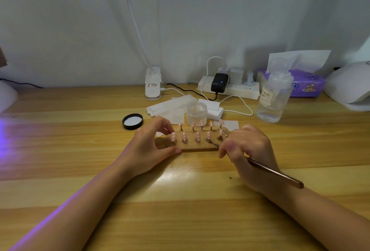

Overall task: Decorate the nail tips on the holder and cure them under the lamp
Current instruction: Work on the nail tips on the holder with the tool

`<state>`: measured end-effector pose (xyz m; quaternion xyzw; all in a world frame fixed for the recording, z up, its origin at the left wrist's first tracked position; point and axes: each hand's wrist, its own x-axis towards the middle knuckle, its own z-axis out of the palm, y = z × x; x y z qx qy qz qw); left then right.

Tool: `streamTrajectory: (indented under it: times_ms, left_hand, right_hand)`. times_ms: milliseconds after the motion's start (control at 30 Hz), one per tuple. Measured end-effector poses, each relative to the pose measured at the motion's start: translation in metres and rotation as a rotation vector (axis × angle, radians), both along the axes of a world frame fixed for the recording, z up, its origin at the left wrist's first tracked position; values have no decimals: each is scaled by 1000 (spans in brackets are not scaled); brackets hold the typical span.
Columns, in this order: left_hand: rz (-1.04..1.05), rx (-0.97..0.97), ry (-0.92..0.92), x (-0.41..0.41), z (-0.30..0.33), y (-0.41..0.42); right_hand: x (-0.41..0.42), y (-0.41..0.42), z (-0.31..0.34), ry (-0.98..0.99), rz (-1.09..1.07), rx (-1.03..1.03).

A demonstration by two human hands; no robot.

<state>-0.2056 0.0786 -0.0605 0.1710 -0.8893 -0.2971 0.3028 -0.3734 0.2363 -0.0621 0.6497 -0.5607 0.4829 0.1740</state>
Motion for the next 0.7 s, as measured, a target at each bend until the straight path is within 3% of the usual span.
streamTrajectory:
  times_ms: [167,333,600,700]
  left_hand:
    - [0,-11,-2,0,-1,0]
    - [10,-13,-7,0,-1,0]
    - [16,-13,13,1,1,3]
    - [20,-15,11,1,1,3]
  right_hand:
    - [0,-5,2,93,-100,5]
    - [0,-1,0,174,-21,-3]
    - [2,-2,4,231,-84,-24]
    - [2,0,3,170,-50,-32]
